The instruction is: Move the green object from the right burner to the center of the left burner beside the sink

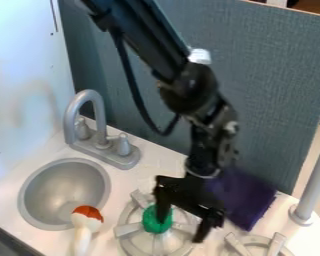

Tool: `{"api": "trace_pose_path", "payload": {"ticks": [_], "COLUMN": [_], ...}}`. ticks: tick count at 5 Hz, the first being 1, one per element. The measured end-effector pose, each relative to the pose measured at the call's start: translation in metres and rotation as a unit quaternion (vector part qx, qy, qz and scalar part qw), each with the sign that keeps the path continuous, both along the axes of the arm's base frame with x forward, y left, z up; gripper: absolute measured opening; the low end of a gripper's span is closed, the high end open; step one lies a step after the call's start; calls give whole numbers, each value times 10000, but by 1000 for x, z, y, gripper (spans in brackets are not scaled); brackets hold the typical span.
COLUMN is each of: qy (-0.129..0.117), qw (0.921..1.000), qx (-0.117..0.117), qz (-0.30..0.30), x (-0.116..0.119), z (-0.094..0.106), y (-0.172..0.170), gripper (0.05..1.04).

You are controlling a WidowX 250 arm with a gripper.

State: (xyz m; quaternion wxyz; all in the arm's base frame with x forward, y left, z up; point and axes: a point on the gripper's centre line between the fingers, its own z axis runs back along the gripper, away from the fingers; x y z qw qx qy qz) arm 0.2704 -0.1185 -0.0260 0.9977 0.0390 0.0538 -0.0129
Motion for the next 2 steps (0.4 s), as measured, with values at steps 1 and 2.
{"api": "trace_pose_path", "payload": {"ticks": [1,2], "qy": [196,318], "qw": [9986,9980], "qx": [-110,-63], "qz": [-469,-535], "x": [-21,-37], "z": [0,3], "y": [-14,-5], "gripper": [1005,1005]}}
